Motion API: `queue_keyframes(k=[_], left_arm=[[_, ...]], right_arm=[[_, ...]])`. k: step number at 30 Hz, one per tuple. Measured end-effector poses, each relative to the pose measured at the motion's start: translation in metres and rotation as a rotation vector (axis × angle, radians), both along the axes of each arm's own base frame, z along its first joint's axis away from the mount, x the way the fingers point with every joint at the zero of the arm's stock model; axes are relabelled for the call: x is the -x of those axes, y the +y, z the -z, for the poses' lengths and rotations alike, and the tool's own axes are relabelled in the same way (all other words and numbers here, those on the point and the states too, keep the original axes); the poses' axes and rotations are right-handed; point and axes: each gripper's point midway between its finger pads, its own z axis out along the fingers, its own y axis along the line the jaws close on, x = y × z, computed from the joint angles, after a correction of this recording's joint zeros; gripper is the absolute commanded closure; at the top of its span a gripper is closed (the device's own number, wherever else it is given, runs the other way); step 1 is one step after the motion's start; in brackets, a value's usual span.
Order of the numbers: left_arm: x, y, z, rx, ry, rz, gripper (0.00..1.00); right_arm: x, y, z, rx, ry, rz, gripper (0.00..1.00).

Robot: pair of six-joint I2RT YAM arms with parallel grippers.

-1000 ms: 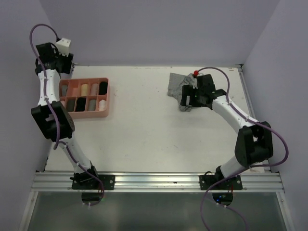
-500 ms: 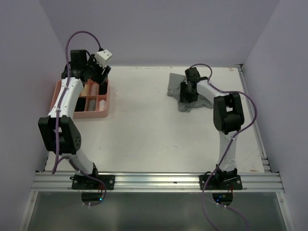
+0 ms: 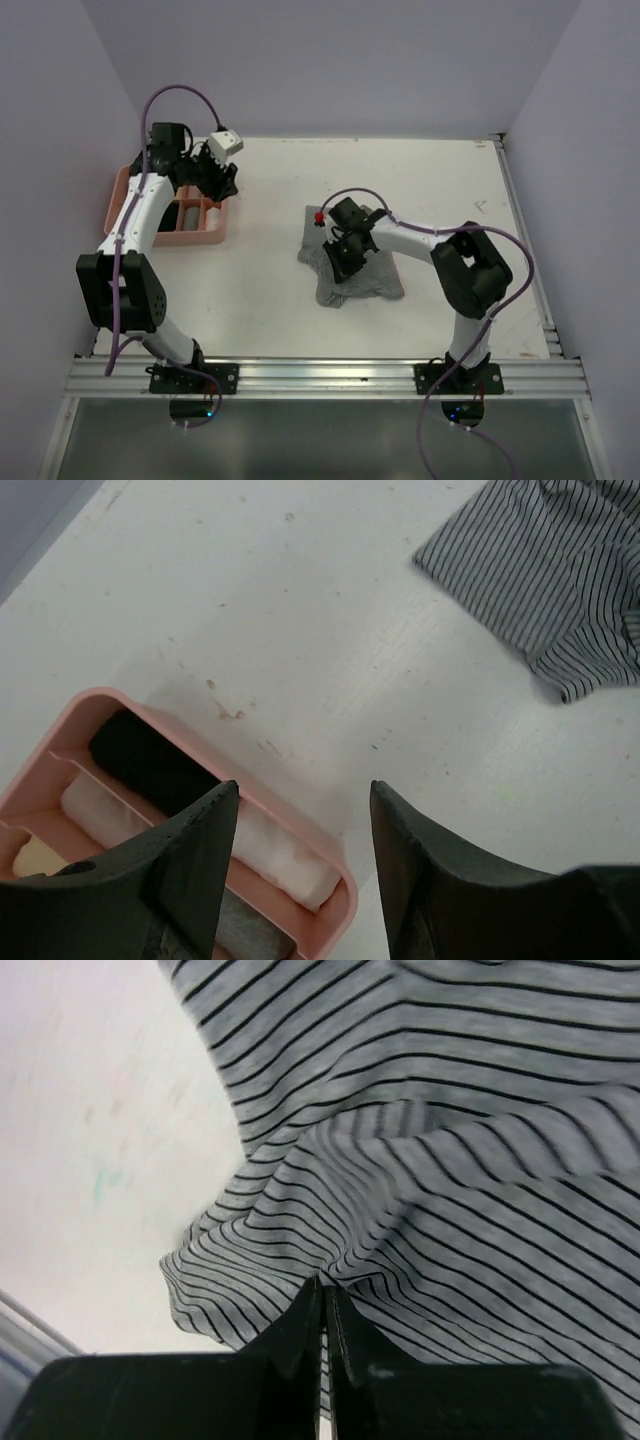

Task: Roll the underwear
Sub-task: Flatten the underwear

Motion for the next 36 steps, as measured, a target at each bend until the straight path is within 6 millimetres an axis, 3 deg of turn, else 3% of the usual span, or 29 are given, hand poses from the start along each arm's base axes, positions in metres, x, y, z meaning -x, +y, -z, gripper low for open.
queue_keyframes(k=[2, 4, 5, 10, 12, 14, 17, 18, 21, 28, 36], left_arm=[[0.008, -0.007, 0.008, 0.012, 0.036, 0.038, 0.41], [0.013, -0.018, 0.019, 0.021, 0.075, 0.081, 0.41], [0.015, -0.025, 0.022, 0.022, 0.084, 0.099, 0.41], [0.021, -0.079, 0.059, 0.003, 0.167, 0.206, 0.41], [0.023, -0.107, 0.079, -0.003, 0.205, 0.252, 0.42], [0.024, -0.132, 0.097, -0.001, 0.243, 0.289, 0.42], [0.016, -0.170, 0.119, 0.027, 0.299, 0.327, 0.42], [0.011, -0.180, 0.124, 0.042, 0.310, 0.330, 0.42], [-0.007, -0.205, 0.126, 0.105, 0.314, 0.324, 0.42], [-0.035, -0.249, 0.114, 0.284, 0.327, 0.331, 0.38], [-0.031, -0.282, 0.143, 0.377, 0.440, 0.301, 0.36]], right_arm=[[0.036, 0.000, -0.006, -0.011, 0.049, -0.062, 0.81], [0.049, -0.016, -0.021, -0.005, 0.051, -0.033, 0.58], [0.049, -0.024, -0.032, -0.009, 0.031, -0.001, 0.53], [0.023, -0.061, -0.101, -0.065, -0.151, 0.263, 0.50], [0.020, -0.075, -0.113, -0.056, -0.180, 0.358, 0.50], [0.020, -0.090, -0.108, -0.010, -0.156, 0.444, 0.50], [0.027, -0.116, -0.082, 0.093, -0.077, 0.566, 0.47], [0.031, -0.125, -0.074, 0.126, -0.049, 0.606, 0.40], [0.045, -0.149, -0.060, 0.207, 0.010, 0.708, 0.36], [0.067, -0.162, -0.041, 0.263, 0.089, 0.795, 0.28], [0.082, -0.170, -0.013, 0.323, 0.170, 0.847, 0.39]])
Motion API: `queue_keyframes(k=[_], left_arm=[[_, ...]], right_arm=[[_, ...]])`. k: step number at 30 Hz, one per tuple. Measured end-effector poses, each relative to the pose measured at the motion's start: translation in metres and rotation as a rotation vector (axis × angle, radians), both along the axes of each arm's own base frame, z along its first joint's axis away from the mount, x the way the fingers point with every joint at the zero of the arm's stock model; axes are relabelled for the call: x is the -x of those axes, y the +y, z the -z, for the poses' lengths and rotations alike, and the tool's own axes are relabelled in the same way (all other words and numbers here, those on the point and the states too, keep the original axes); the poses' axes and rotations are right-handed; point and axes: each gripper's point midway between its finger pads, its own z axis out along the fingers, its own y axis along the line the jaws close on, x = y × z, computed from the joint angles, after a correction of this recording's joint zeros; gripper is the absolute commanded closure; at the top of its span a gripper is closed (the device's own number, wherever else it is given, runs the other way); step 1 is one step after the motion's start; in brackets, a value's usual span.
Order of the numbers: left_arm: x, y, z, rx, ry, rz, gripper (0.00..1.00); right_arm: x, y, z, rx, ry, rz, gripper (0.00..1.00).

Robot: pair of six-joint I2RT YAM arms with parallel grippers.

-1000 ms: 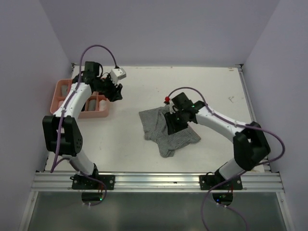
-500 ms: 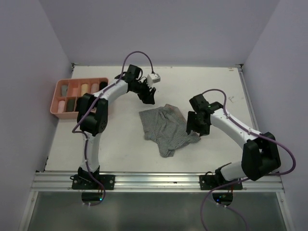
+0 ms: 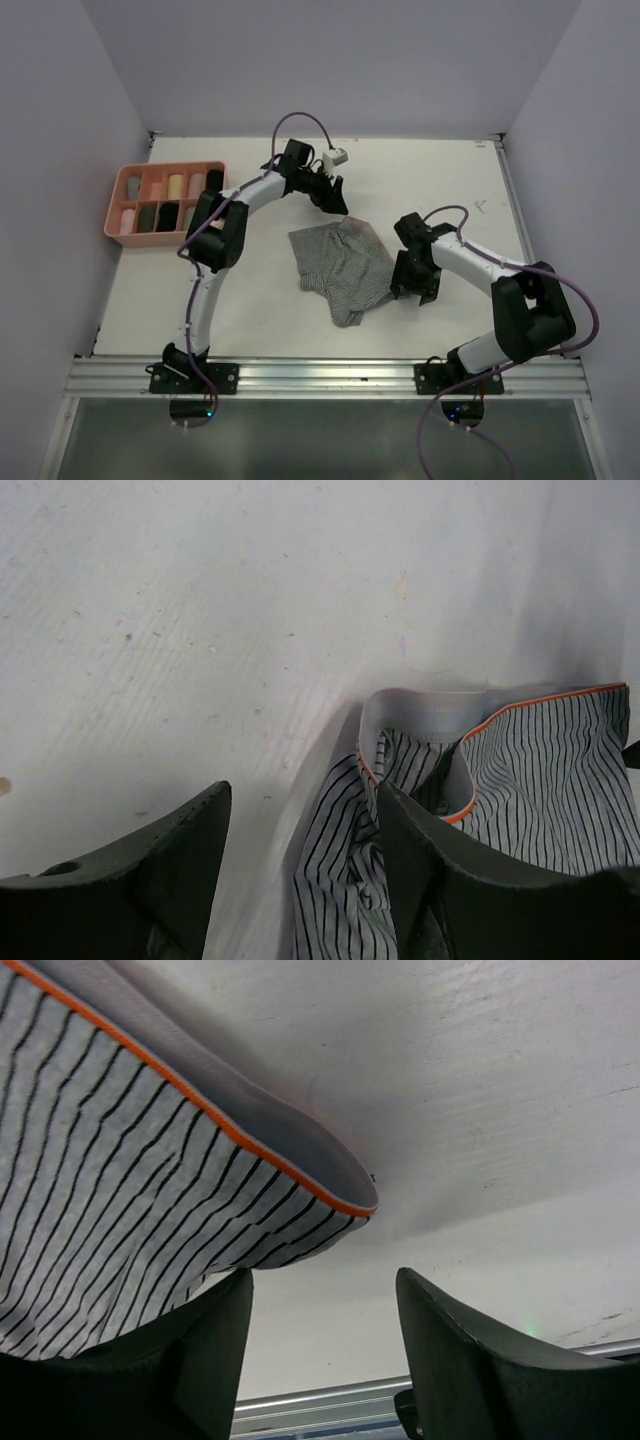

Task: Roll the underwear
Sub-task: Flatten the underwear

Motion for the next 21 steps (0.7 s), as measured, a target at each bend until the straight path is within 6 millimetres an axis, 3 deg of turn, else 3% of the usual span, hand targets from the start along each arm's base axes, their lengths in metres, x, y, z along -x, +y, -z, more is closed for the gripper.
queue_keyframes(k=[4, 7, 11, 16, 19, 20, 21], left_arm=[[0.008, -0.017, 0.002, 0.010, 0.017, 0.004, 0.35], [0.016, -0.031, 0.005, 0.018, 0.016, 0.011, 0.36], [0.031, -0.040, 0.017, 0.012, 0.057, 0.018, 0.37], [0.034, -0.041, 0.017, 0.016, 0.076, 0.017, 0.37], [0.036, -0.041, 0.021, 0.009, 0.087, 0.018, 0.39], [0.037, -0.041, 0.023, 0.006, 0.093, 0.019, 0.42], [0.038, -0.042, 0.023, 0.006, 0.093, 0.020, 0.51]], right_arm=[[0.002, -0.006, 0.013, -0.010, 0.017, 0.062, 0.43], [-0.002, -0.009, 0.015, -0.029, 0.010, 0.106, 0.54], [-0.013, -0.011, 0.016, -0.049, -0.024, 0.153, 0.74], [-0.025, -0.008, 0.014, -0.092, -0.067, 0.157, 1.00], [-0.031, -0.006, 0.014, -0.105, -0.090, 0.131, 1.00], [-0.032, -0.005, 0.013, -0.109, -0.095, 0.123, 1.00], [-0.033, -0.005, 0.012, -0.115, -0.099, 0.112, 1.00]])
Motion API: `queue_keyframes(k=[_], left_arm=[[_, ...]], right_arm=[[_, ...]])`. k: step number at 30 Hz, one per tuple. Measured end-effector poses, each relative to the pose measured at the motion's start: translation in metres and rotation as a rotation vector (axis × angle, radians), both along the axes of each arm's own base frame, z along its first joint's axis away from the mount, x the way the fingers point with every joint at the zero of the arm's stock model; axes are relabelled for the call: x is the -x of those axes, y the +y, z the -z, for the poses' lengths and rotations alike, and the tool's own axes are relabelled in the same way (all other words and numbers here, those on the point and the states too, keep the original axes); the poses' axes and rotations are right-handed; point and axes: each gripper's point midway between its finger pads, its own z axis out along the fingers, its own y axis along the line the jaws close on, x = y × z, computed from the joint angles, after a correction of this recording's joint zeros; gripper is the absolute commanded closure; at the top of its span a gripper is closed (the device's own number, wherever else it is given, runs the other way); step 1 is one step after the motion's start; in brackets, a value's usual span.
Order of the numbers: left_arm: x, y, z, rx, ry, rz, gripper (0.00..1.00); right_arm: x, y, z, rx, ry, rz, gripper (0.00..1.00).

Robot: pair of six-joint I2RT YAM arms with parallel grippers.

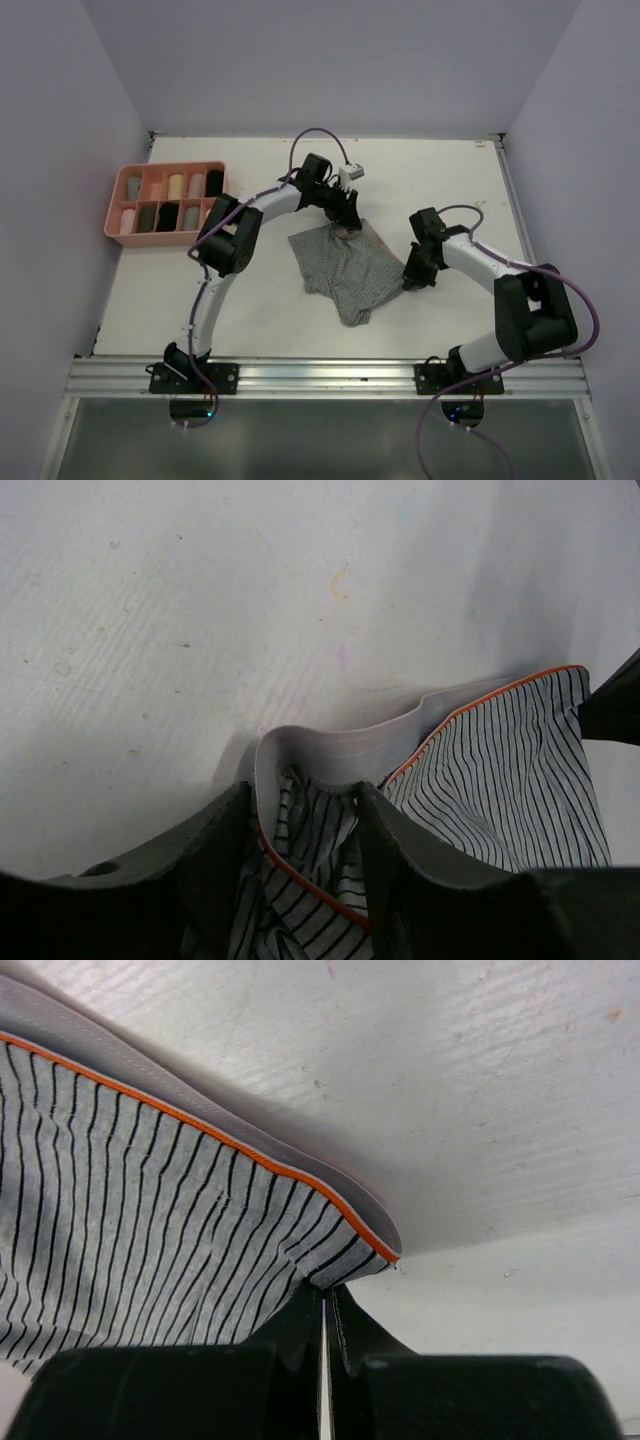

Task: Roll the underwear
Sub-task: Flatten the underwear

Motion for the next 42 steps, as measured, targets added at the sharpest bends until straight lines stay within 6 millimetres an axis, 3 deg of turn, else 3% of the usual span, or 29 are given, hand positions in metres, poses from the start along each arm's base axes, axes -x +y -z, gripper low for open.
queue_keyframes(k=[2, 3, 4, 6, 12, 14, 17, 21, 25, 27, 29, 31, 33, 34, 35, 37, 40, 42], left_arm=[[0.002, -0.001, 0.002, -0.009, 0.006, -0.001, 0.65], [0.003, -0.002, 0.004, -0.015, 0.010, -0.001, 0.81], [0.005, -0.002, 0.007, -0.021, 0.017, -0.001, 0.89], [0.008, -0.002, 0.011, -0.035, 0.026, 0.001, 1.00], [0.006, 0.003, 0.007, -0.021, 0.023, -0.024, 1.00], [-0.005, 0.007, -0.003, -0.005, 0.007, -0.059, 1.00], [-0.038, 0.016, -0.032, 0.034, -0.058, -0.129, 1.00], [-0.095, 0.034, -0.094, 0.115, -0.225, -0.225, 1.00], [-0.112, 0.059, -0.160, 0.187, -0.377, -0.275, 1.00], [-0.099, 0.074, -0.181, 0.204, -0.426, -0.279, 1.00], [-0.073, 0.089, -0.196, 0.204, -0.474, -0.255, 1.00], [-0.038, 0.103, -0.202, 0.194, -0.536, -0.204, 0.81], [-0.001, 0.116, -0.195, 0.163, -0.600, -0.129, 0.62], [0.020, 0.123, -0.185, 0.132, -0.628, -0.077, 0.57], [0.041, 0.131, -0.172, 0.097, -0.642, -0.028, 0.49], [0.078, 0.147, -0.142, 0.024, -0.652, 0.060, 0.42], [0.120, 0.173, -0.101, -0.069, -0.623, 0.124, 0.36], [0.138, 0.191, -0.084, -0.116, -0.596, 0.126, 0.36]], right_arm=[[-0.003, 0.001, -0.003, -0.007, -0.019, -0.022, 1.00], [-0.005, 0.002, -0.006, -0.008, -0.033, -0.031, 1.00], [-0.007, 0.002, -0.010, -0.011, -0.051, -0.039, 1.00], [-0.011, 0.002, -0.020, -0.018, -0.096, -0.057, 1.00], [-0.026, 0.001, -0.057, -0.017, -0.236, -0.108, 1.00], [-0.036, 0.000, -0.068, -0.003, -0.273, -0.124, 1.00], [-0.056, 0.000, -0.088, 0.025, -0.330, -0.151, 1.00], [-0.096, 0.001, -0.122, 0.068, -0.425, -0.186, 1.00], [-0.131, 0.005, -0.164, 0.095, -0.548, -0.246, 1.00], [-0.139, 0.007, -0.182, 0.103, -0.601, -0.291, 1.00], [-0.141, 0.013, -0.192, 0.085, -0.636, -0.354, 1.00], [-0.134, 0.020, -0.193, 0.056, -0.634, -0.425, 1.00], [-0.124, 0.032, -0.190, 0.004, -0.621, -0.510, 0.89], [-0.115, 0.037, -0.184, -0.020, -0.599, -0.551, 0.75], [-0.103, 0.043, -0.177, -0.044, -0.571, -0.593, 0.69], [-0.076, 0.051, -0.160, -0.082, -0.502, -0.665, 0.53], [-0.039, 0.055, -0.141, -0.128, -0.419, -0.720, 0.50], [-0.019, 0.049, -0.135, -0.135, -0.389, -0.712, 0.50]])
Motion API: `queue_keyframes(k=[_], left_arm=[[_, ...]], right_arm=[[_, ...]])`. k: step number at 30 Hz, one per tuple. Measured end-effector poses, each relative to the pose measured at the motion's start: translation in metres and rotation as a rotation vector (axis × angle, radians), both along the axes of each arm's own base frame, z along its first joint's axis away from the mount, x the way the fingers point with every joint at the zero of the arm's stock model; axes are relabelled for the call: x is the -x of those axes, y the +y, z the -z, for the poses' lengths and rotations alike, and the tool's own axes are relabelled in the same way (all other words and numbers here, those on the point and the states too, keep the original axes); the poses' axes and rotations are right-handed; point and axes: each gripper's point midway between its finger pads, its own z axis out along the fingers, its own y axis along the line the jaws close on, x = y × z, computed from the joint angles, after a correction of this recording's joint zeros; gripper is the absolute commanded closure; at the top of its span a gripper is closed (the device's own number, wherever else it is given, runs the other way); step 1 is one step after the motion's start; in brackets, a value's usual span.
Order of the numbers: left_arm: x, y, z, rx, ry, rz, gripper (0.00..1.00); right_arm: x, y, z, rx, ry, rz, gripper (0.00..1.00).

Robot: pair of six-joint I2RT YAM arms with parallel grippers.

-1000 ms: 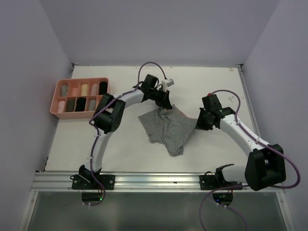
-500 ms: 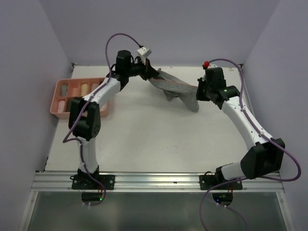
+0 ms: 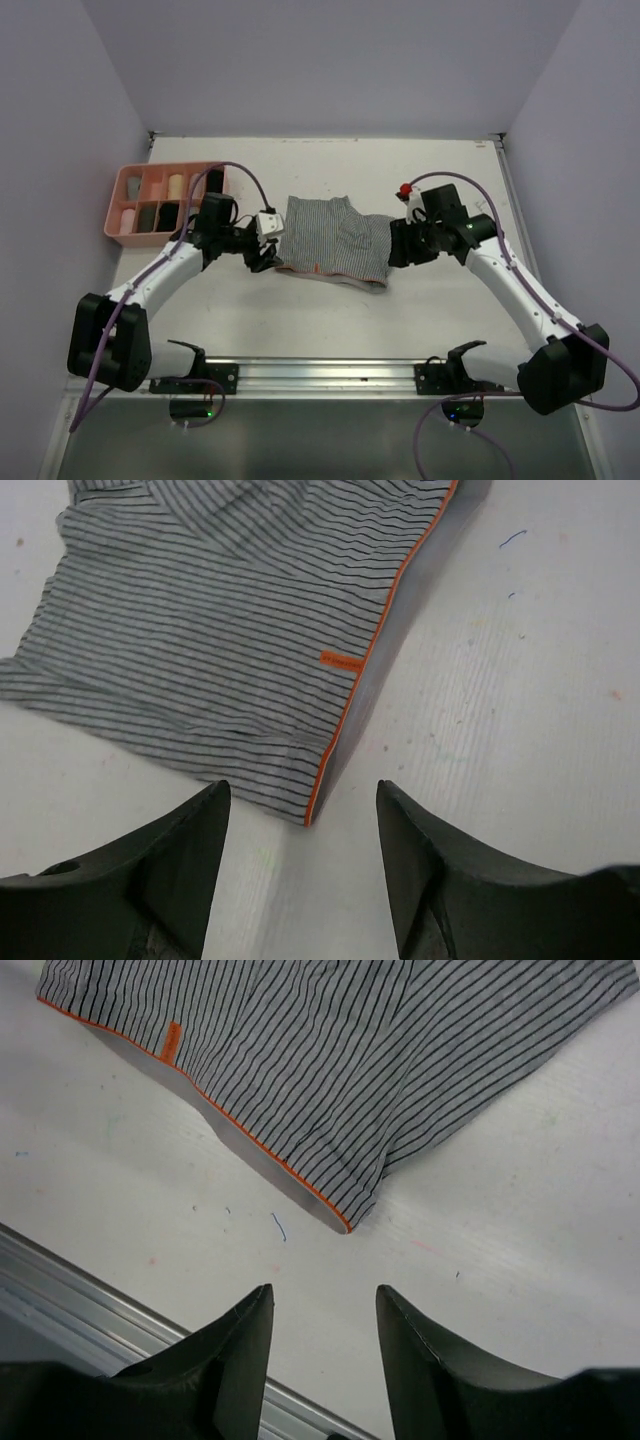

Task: Roll the underwear
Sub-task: Flatten the underwear

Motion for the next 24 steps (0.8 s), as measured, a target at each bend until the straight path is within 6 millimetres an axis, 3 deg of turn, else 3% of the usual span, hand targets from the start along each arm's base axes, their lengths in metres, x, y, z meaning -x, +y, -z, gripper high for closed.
queue_keyframes(k=[3, 5, 9, 14, 17, 24], left_arm=[[-0.006, 0.019, 0.001, -0.036, -0.010, -0.051, 0.38], [-0.014, 0.022, -0.003, -0.054, 0.001, -0.065, 0.39], [-0.032, 0.014, 0.001, -0.125, -0.001, -0.034, 0.42], [-0.016, -0.007, 0.027, -0.266, -0.021, 0.054, 0.44], [-0.010, -0.017, 0.029, -0.295, -0.067, 0.117, 0.46], [-0.024, -0.014, 0.038, -0.353, -0.153, 0.161, 0.46]], right_arm=[[0.016, -0.007, 0.001, -0.008, 0.010, 0.037, 0.55], [0.022, -0.008, 0.009, -0.016, 0.034, 0.076, 0.56], [0.039, -0.011, 0.050, 0.027, 0.144, 0.167, 0.59], [0.052, -0.017, 0.091, 0.103, 0.261, 0.279, 0.55], [0.054, -0.016, 0.099, 0.101, 0.242, 0.312, 0.53], [0.046, -0.009, 0.103, 0.064, 0.204, 0.441, 0.53]])
